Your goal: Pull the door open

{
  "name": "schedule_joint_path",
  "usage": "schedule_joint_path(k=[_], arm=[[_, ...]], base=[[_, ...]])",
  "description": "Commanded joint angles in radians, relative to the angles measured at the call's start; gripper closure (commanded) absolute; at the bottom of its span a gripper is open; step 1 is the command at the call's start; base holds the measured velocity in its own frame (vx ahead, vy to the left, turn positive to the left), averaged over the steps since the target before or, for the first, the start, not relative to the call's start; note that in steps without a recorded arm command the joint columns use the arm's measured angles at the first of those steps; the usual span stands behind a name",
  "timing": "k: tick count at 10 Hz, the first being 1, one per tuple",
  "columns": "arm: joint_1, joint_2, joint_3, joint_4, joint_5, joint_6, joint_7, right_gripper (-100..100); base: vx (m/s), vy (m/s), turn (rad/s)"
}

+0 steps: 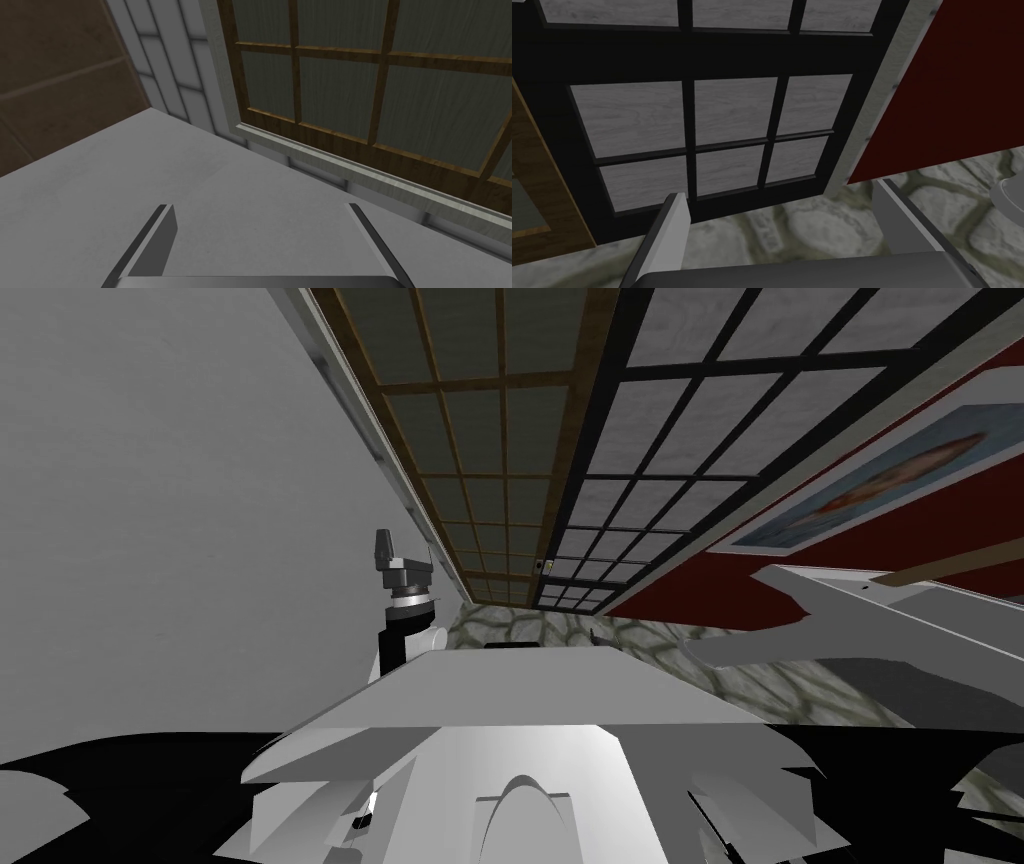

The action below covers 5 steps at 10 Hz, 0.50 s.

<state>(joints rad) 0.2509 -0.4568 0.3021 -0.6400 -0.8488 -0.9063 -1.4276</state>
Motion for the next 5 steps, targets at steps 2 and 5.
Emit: schedule_joint_path(k=[2, 5], arm=[[-0.023, 0.003, -0.005, 0.003, -0.001, -0.005, -0.007, -100], [-0.045, 0.009, -0.004, -0.005, 0.001, -0.006, -0.010, -100]], base=[[0.168, -0.011, 0.108], [0.159, 0.000, 0.081]])
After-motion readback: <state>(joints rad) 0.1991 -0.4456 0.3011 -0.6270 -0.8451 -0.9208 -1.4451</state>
